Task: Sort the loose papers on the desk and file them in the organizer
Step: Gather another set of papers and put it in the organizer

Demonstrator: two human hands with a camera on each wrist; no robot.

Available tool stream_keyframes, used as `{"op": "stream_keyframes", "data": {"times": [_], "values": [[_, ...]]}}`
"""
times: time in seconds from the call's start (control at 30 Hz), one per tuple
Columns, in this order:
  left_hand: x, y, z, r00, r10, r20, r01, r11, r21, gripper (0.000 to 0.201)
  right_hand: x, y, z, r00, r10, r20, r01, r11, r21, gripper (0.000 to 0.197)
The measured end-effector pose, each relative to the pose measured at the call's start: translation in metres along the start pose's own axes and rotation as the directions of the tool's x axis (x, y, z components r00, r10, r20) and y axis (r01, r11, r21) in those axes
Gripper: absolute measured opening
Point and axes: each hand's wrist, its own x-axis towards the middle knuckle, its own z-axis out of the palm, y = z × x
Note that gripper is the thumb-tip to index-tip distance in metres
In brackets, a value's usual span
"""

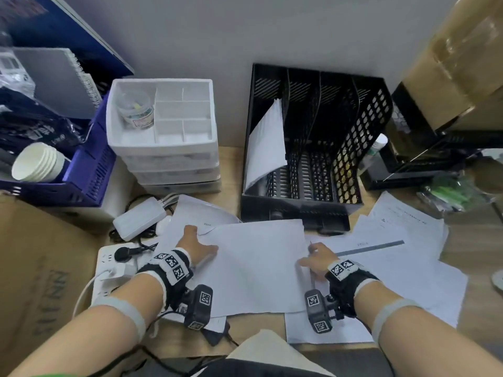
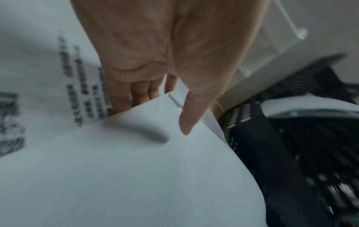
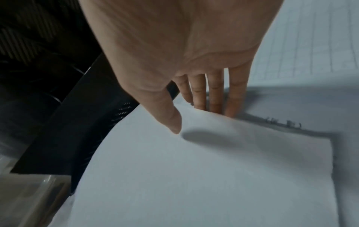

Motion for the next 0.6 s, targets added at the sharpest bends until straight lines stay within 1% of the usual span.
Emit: {"op": "stream_keyframes", "data": {"times": [0.03, 0.1, 0.13, 0.17, 0.2, 0.23, 0.3, 0.33, 0.37, 0.4, 0.43, 0.5, 0.53, 0.6], "values": [[-0.003, -0.003, 0.001, 1.0, -0.015, 0.01, 0.015, 1.0, -0.023, 0.076, 0.0, 0.001, 0.003, 0.999, -0.037, 0.0, 0.037, 0.999, 0.003, 0.066], [-0.01, -0.006, 0.002, 0.999, -0.034, -0.006, 0.033, 0.996, -0.087, 0.063, -0.001, 0.002, 0.004, 0.991, -0.128, -0.033, 0.129, 0.991, 0.041, 0.052], [-0.014, -0.008, 0.0, 0.999, -0.032, -0.015, 0.03, 0.994, -0.105, 0.062, -0.003, 0.001, 0.002, 0.984, -0.17, -0.055, 0.174, 0.981, 0.081, 0.046], [-0.02, -0.009, -0.003, 1.0, -0.015, -0.01, 0.013, 0.992, -0.124, 0.058, -0.005, 0.002, 0.0, 0.974, -0.214, -0.072, 0.222, 0.967, 0.128, 0.041], [-0.025, -0.011, -0.006, 1.0, 0.022, 0.007, -0.02, 0.983, -0.182, 0.051, -0.006, 0.005, -0.004, 0.967, -0.243, -0.082, 0.255, 0.948, 0.192, 0.036], [-0.029, -0.014, -0.007, 0.998, 0.057, 0.034, -0.045, 0.96, -0.277, 0.046, -0.006, 0.01, -0.007, 0.961, -0.261, -0.088, 0.276, 0.922, 0.271, 0.031], [-0.045, -0.012, -0.009, 0.99, 0.119, 0.078, -0.067, 0.875, -0.479, 0.033, -0.012, 0.021, -0.015, 0.945, -0.304, -0.117, 0.324, 0.832, 0.45, 0.025], [-0.054, -0.009, -0.011, 0.985, 0.15, 0.081, -0.083, 0.835, -0.545, 0.025, -0.019, 0.025, -0.023, 0.937, -0.311, -0.158, 0.347, 0.783, 0.517, 0.026], [-0.061, -0.005, -0.013, 0.98, 0.187, 0.072, -0.113, 0.81, -0.576, 0.018, -0.028, 0.028, -0.03, 0.927, -0.315, -0.204, 0.374, 0.737, 0.563, 0.029], [-0.072, 0.0, -0.016, 0.968, 0.243, 0.059, -0.164, 0.794, -0.586, 0.017, -0.038, 0.032, -0.038, 0.914, -0.324, -0.245, 0.405, 0.694, 0.594, 0.033], [-0.08, 0.003, -0.016, 0.953, 0.3, 0.035, -0.229, 0.792, -0.566, 0.026, -0.048, 0.038, -0.046, 0.899, -0.348, -0.267, 0.436, 0.647, 0.625, 0.034], [-0.093, 0.004, -0.014, 0.923, 0.385, -0.002, -0.332, 0.794, -0.51, 0.042, -0.064, 0.049, -0.056, 0.887, -0.389, -0.25, 0.441, 0.552, 0.708, 0.031], [-0.098, 0.003, -0.008, 0.913, 0.407, -0.015, -0.363, 0.797, -0.483, 0.044, -0.068, 0.057, -0.06, 0.886, -0.407, -0.224, 0.428, 0.526, 0.735, 0.028], [-0.102, -0.003, 0.005, 0.904, 0.427, -0.02, -0.391, 0.808, -0.441, 0.04, -0.072, 0.066, -0.063, 0.897, -0.414, -0.153, 0.379, 0.544, 0.748, 0.023]]}}
